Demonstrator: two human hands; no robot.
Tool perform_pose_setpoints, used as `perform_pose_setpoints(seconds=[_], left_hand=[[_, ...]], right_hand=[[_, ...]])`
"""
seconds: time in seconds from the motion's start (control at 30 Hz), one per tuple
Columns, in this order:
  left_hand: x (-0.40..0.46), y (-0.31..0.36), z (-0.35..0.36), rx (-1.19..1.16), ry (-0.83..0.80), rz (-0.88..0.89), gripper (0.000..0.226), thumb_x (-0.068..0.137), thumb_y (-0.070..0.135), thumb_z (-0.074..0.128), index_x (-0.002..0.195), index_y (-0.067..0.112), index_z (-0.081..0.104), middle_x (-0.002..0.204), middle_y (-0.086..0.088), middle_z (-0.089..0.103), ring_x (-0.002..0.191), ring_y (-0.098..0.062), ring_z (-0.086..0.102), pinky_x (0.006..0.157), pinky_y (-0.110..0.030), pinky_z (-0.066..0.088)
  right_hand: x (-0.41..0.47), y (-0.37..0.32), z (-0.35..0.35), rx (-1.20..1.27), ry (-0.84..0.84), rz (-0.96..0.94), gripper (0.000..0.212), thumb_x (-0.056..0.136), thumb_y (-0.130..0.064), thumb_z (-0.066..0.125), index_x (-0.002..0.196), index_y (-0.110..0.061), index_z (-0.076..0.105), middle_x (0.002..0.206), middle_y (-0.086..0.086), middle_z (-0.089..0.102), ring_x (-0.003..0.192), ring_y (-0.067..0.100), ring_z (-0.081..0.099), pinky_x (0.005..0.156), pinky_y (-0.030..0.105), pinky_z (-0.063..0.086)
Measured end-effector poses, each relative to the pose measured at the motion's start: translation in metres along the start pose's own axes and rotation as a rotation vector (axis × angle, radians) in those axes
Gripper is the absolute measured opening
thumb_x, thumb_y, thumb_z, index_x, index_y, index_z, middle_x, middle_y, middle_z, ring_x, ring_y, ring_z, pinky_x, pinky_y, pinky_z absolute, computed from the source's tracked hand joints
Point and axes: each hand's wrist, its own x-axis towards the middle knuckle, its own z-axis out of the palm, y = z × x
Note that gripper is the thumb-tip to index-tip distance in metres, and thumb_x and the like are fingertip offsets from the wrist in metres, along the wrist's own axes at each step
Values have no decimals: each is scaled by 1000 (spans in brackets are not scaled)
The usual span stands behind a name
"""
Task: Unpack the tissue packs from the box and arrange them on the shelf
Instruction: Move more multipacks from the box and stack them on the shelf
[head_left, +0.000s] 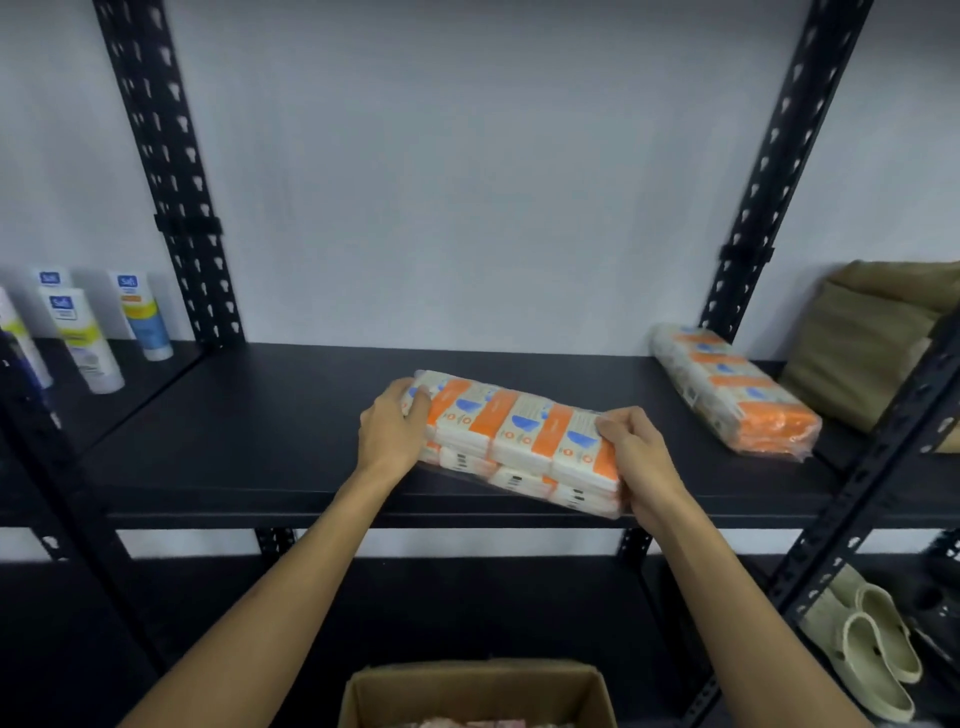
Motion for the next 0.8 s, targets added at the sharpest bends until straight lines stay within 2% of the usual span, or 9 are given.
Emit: perform_pose_setpoints(seconds=[0.07, 0.13, 0.27, 0.37, 0.43, 0.57, 0.7, 0.8], left_hand=[[10, 2, 2, 22, -36, 6, 38, 106, 36, 47, 137, 16, 57, 115, -4, 70, 83, -7, 63, 57, -8, 43], [19, 4, 4, 51, -45, 8, 41, 105, 38, 48, 138, 14, 56, 119, -6, 69, 87, -10, 63, 61, -10, 45], [40, 3, 12, 131, -26, -16, 54, 98, 55, 52, 140, 21, 55, 134, -7, 63, 121, -26, 60, 92, -38, 50], [49, 8, 16, 259, 31, -4, 67, 92, 67, 53, 139, 20, 55, 135, -6, 61, 123, -29, 58, 95, -46, 51], [53, 14, 20, 295, 63, 22, 69, 90, 68, 55, 136, 16, 54, 133, -8, 59, 122, -29, 57, 93, -46, 51], [56, 19, 22, 72, 45, -66, 68, 86, 61, 68, 131, 12, 55, 128, -10, 61, 117, -26, 60, 88, -38, 52], [27, 24, 7, -149, 30, -161, 63, 96, 55, 58, 141, 13, 48, 139, -8, 56, 124, -21, 56, 91, -28, 40], [-8, 25, 3, -276, -24, -202, 54, 102, 52, 49, 144, 17, 44, 136, -2, 56, 125, -18, 56, 95, -30, 43]], right_hand=[[-3, 1, -3, -8, -12, -11, 17, 101, -26, 54, 109, -11, 54, 101, 11, 73, 84, 23, 75, 57, 32, 55], [-9, 3, -1, -12, 14, -31, 17, 101, -26, 55, 108, -10, 53, 100, 10, 73, 81, 19, 75, 53, 28, 53], [-26, 9, 7, -88, 20, -106, 25, 101, -30, 56, 108, -7, 47, 100, 7, 70, 80, 12, 74, 58, 26, 57], [-40, 13, 14, -119, -10, -159, 33, 99, -31, 61, 105, -4, 43, 99, 9, 70, 81, 13, 75, 65, 35, 62], [-48, 16, 23, -143, -47, -172, 35, 98, -31, 63, 102, -3, 41, 97, 6, 71, 81, 10, 75, 65, 34, 62], [-55, 16, 33, -133, -123, -142, 32, 96, -29, 66, 96, -8, 42, 96, 2, 70, 82, 7, 75, 61, 23, 56], [-46, 9, 20, -61, -187, -93, 36, 90, -30, 74, 103, -4, 52, 101, 5, 74, 85, 14, 76, 67, 29, 58], [-35, 2, 17, 34, -234, -68, 34, 91, -30, 73, 110, -7, 57, 106, 7, 73, 87, 20, 76, 68, 33, 59]])
